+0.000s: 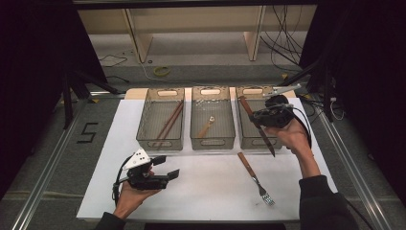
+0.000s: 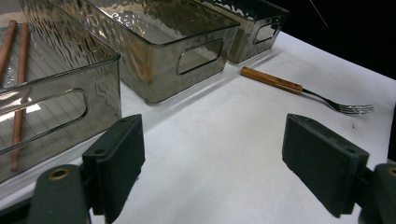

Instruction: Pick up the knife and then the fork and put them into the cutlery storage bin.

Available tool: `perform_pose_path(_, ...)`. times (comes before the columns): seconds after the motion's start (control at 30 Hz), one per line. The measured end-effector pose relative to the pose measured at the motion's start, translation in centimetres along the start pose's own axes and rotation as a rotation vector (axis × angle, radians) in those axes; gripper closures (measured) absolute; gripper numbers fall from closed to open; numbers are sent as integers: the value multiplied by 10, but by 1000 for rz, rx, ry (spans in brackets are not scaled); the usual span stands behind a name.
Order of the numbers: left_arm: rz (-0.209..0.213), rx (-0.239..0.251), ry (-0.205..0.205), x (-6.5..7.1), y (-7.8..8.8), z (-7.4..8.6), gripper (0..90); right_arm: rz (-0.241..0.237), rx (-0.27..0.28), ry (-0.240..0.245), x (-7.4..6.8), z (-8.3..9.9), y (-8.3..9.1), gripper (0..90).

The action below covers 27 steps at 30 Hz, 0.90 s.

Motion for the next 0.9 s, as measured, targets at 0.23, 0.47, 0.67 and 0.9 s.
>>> perform_pose_path(0.23,-6,8,7,-2,2,0,204,24,25,-13,9,-14,-2,770)
perform_pose_path(0.47,-7,9,6,-3,2,0,204,46,48,-40,20,-24,-4,770)
perform_pose_path(0.67,-7,12,6,-3,1,0,204,75,61,-57,30,-31,-7,769)
perform_pose_path(0.9,-12,21,10,-4,2,-1,204,115,73,-79,41,-38,-15,769)
Point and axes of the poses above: each handheld gripper's, and its own axes: y roughly backward along the jaws, z roughly out of its underside, x roughly to its right, the point moved 3 cm from there along -y, roughly forward along the jaws, and after that the axes turned 6 degrees about x, right-handed, at the moved point
